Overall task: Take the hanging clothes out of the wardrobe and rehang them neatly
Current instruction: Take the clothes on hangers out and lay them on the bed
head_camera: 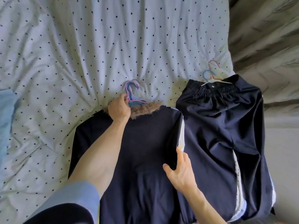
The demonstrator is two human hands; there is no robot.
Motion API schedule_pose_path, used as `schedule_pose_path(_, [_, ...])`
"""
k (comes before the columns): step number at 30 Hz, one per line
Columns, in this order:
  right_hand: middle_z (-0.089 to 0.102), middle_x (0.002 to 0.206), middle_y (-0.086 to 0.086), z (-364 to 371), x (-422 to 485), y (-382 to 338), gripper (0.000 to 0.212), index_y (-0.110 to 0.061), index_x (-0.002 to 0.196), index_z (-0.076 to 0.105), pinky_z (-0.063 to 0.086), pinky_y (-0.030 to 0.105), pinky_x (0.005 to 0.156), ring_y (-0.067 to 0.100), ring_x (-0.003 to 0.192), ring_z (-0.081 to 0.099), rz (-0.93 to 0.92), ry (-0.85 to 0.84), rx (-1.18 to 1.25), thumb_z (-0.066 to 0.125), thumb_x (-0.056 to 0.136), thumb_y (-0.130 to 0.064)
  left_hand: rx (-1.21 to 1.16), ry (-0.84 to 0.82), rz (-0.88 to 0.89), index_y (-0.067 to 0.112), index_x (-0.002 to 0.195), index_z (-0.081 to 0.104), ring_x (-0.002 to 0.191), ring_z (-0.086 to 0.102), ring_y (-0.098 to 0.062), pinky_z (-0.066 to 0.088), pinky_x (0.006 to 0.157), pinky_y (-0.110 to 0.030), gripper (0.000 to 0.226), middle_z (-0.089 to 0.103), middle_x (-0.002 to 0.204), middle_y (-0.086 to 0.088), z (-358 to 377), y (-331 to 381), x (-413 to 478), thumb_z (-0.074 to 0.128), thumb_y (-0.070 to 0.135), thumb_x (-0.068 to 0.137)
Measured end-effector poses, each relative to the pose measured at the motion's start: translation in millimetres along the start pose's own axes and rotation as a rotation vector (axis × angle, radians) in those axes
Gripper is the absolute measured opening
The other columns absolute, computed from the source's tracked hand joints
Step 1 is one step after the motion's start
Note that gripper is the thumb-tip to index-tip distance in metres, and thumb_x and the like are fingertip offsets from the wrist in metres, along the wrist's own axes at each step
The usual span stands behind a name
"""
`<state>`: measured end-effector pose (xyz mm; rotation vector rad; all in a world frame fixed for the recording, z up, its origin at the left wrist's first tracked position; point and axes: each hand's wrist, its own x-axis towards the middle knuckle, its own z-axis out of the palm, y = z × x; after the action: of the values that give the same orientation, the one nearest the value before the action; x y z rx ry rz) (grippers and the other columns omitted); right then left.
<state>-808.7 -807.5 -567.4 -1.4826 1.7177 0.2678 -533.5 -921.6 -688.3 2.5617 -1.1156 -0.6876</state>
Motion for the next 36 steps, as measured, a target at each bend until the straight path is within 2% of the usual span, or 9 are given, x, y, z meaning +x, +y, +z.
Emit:
schedule_pose_path(4, [0.042, 0.141, -0.007, 2.8, -14.6, 13.1, 0.081, -0.023, 0.154, 0.023, 0.040, 0.037, 0.103, 0.019, 0.125, 0.042, 0.006, 0.029, -0.211, 0.061, 0.086, -0.045, -0.039, -0.152, 0.078, 0.027, 0.134, 0.058, 0.113, 0.061, -0.029, 0.051, 0.091, -0.041, 0.039, 0.066, 0.125, -0.003, -22.3, -11.7, 1.3, 0.058, 0.037, 0.096])
schedule_pose_path(7, [0.049, 0.135, -0.005, 5.3, -33.0, 27.8, 0.071, -0.024, 0.145, 0.034, 0.041, 0.040, 0.100, 0.021, 0.123, 0.047, 0.108, 0.024, -0.205, 0.061, 0.084, -0.046, 0.010, 0.032, 0.164, 0.017, 0.136, 0.055, 0.124, 0.052, -0.032, 0.043, 0.104, -0.046, 0.047, 0.060, 0.132, -0.010, -44.7, -36.5, -26.8, 0.057, 0.036, 0.093])
schedule_pose_path(11, [0.057, 0.120, -0.004, 11.8, -63.1, 60.4, 0.051, -0.026, 0.121, 0.045, 0.044, 0.044, 0.095, 0.024, 0.113, 0.055, 0.267, -0.065, -0.114, 0.060, 0.081, -0.053, -0.053, 0.169, -0.087, 0.010, 0.145, 0.043, 0.132, 0.044, -0.039, 0.039, 0.106, -0.051, 0.059, 0.045, 0.146, -0.020, -63.6, -100.6, -118.9, 0.058, 0.037, 0.095])
schedule_pose_path(14, [0.056, 0.121, -0.002, 22.8, -88.0, 92.1, 0.051, -0.023, 0.118, 0.046, 0.043, 0.043, 0.094, 0.025, 0.115, 0.055, 0.315, -0.120, -0.171, 0.058, 0.084, -0.059, -0.070, 0.024, -0.346, 0.011, 0.151, 0.031, 0.136, 0.038, -0.041, 0.037, 0.108, -0.056, 0.072, 0.037, 0.150, -0.023, -74.1, -160.2, -213.3, 0.059, 0.045, 0.093])
schedule_pose_path(18, [0.060, 0.111, -0.002, 40.9, -115.3, 136.7, 0.055, -0.023, 0.110, 0.048, 0.047, 0.045, 0.090, 0.025, 0.102, 0.061, 0.366, -0.137, -0.173, 0.053, 0.079, -0.068, -0.187, -0.390, -0.638, 0.017, 0.150, 0.024, 0.113, 0.061, -0.033, 0.047, 0.100, -0.043, 0.097, 0.062, 0.128, -0.014, -82.0, -233.2, -329.6, 0.060, 0.072, 0.080])
schedule_pose_path(20, [0.062, 0.106, 0.000, 48.7, -124.7, 152.1, 0.051, -0.023, 0.105, 0.050, 0.049, 0.045, 0.089, 0.026, 0.097, 0.063, 0.380, -0.138, -0.191, 0.053, 0.079, -0.068, -0.165, -0.577, -0.655, 0.017, 0.139, 0.039, 0.108, 0.060, -0.026, 0.044, 0.097, -0.033, 0.069, 0.061, 0.124, 0.000, -88.6, -249.7, -367.3, 0.065, 0.054, 0.088])
schedule_pose_path(24, [0.063, 0.109, 0.009, 55.3, -138.8, 160.8, 0.029, -0.019, 0.099, 0.054, 0.048, 0.040, 0.087, 0.031, 0.097, 0.057, 0.350, -0.101, -0.235, 0.056, 0.090, -0.047, -0.060, -0.554, -0.651, 0.010, 0.101, 0.058, 0.081, 0.059, -0.021, 0.049, 0.081, -0.034, 0.021, 0.064, 0.093, -0.003, -97.3, -257.5, -398.8, 0.057, 0.030, 0.096])
schedule_pose_path(29, [0.057, 0.095, 0.012, 49.3, -162.5, 146.4, 0.024, -0.015, 0.089, 0.055, 0.044, 0.041, 0.090, 0.036, 0.097, 0.055, 0.347, -0.009, -0.220, 0.042, 0.093, -0.034, -0.248, -0.421, -0.668, 0.002, 0.107, 0.062, 0.099, 0.060, -0.036, 0.043, 0.083, -0.039, 0.037, 0.065, 0.107, -0.017, -113.0, -229.2, -398.4, 0.046, 0.033, 0.097])
schedule_pose_path(36, [0.061, 0.080, 0.017, 48.6, -201.9, 117.5, 0.037, 0.000, 0.075, 0.053, 0.045, 0.042, 0.079, 0.034, 0.077, 0.052, 0.223, 0.115, 0.162, 0.038, 0.095, -0.028, -0.474, -0.432, -0.557, 0.007, 0.121, 0.058, 0.101, 0.060, -0.028, 0.044, 0.083, -0.033, 0.031, 0.065, 0.113, -0.008, -117.7, -194.5, -420.3, 0.058, 0.024, 0.094])
